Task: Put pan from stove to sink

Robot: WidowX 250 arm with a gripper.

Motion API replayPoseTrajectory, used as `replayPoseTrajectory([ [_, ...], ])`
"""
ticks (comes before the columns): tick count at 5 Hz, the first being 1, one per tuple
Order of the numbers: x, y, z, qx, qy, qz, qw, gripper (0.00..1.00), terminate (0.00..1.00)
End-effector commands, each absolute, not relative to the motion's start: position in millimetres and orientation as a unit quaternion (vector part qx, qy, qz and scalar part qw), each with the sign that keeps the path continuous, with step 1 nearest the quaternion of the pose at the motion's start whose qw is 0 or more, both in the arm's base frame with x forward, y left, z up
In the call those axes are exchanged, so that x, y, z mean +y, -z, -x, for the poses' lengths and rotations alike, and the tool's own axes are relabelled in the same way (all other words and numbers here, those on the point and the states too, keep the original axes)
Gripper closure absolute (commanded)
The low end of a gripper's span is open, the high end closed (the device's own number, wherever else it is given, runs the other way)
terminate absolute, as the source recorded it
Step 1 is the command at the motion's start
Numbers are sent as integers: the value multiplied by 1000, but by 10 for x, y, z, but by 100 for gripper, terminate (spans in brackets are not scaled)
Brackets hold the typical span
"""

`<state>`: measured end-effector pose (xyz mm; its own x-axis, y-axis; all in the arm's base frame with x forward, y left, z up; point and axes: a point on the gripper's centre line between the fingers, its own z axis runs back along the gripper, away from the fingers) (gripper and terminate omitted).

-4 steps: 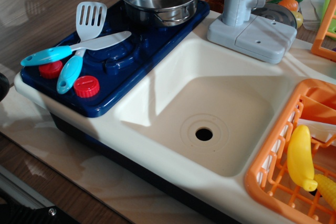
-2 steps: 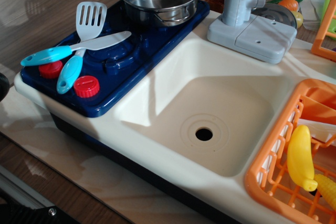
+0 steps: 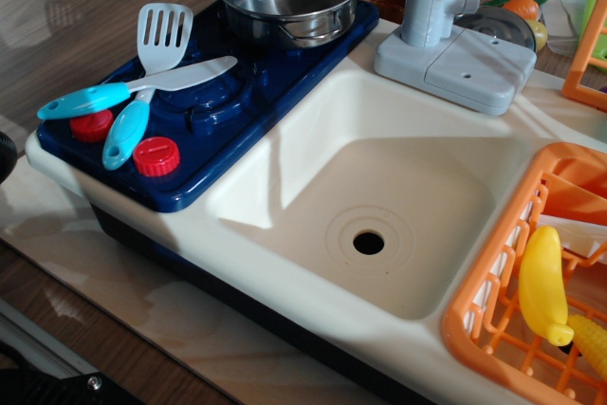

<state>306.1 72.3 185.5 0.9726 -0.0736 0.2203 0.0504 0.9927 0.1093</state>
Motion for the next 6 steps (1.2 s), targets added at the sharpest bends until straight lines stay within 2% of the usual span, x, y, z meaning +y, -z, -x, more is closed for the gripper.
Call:
replayPoseTrajectory([
  [1, 894, -1926, -3110, -142, -22, -54, 988, 0, 0],
  [3, 1095, -1744, -3038, -158, -40, -32, 986, 0, 0],
  [6, 1058, -1383, -2988, -161, -56, 11, 985, 0, 0],
])
